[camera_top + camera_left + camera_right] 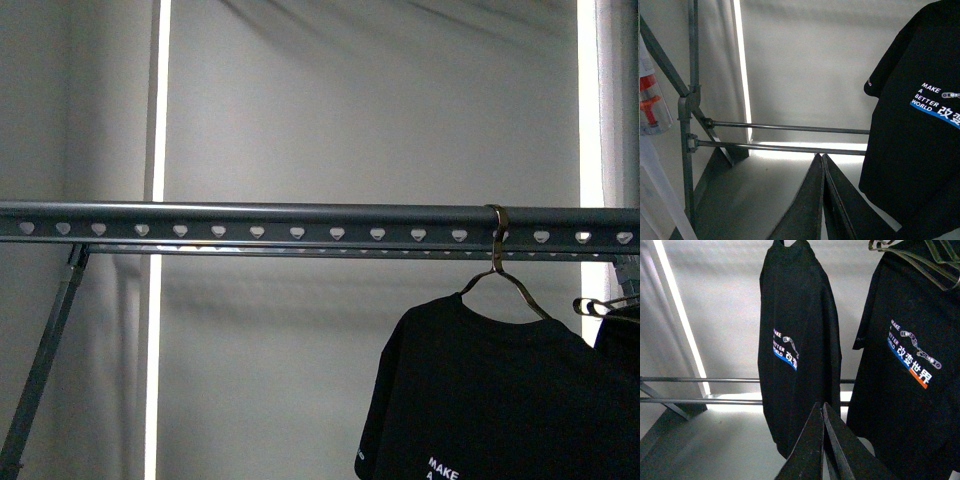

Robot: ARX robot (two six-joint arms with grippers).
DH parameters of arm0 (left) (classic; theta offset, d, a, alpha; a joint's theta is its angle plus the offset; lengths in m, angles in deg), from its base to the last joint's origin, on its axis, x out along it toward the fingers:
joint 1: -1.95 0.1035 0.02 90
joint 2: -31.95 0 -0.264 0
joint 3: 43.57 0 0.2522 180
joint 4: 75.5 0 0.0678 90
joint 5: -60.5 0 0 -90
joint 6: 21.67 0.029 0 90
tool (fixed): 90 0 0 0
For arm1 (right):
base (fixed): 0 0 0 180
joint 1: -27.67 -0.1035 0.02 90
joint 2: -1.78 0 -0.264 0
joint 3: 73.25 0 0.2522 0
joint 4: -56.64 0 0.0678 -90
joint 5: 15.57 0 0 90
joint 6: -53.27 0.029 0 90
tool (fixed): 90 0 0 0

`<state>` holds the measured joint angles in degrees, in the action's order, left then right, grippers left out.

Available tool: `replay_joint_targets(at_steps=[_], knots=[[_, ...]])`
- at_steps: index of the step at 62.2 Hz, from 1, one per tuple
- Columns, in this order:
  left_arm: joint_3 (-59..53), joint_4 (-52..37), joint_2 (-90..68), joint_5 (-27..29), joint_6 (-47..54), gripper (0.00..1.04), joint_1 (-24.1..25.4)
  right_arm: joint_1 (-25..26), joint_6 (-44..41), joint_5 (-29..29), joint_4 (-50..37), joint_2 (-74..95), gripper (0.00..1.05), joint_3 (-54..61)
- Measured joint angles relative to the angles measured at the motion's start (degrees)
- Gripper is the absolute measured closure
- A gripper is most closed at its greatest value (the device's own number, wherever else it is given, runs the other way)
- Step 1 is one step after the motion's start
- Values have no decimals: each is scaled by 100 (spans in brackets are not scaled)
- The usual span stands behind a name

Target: Hang clothes on hanger

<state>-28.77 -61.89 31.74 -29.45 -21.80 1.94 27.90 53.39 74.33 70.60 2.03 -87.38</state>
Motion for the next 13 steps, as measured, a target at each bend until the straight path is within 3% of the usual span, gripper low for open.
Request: replay_joint_targets(at_steps=[7,13], knots=[[0,0,0,0,0,101,0,0,-9,2,0,0,101,0],[0,0,0,0,0,101,0,0,-9,2,0,0,85,0]])
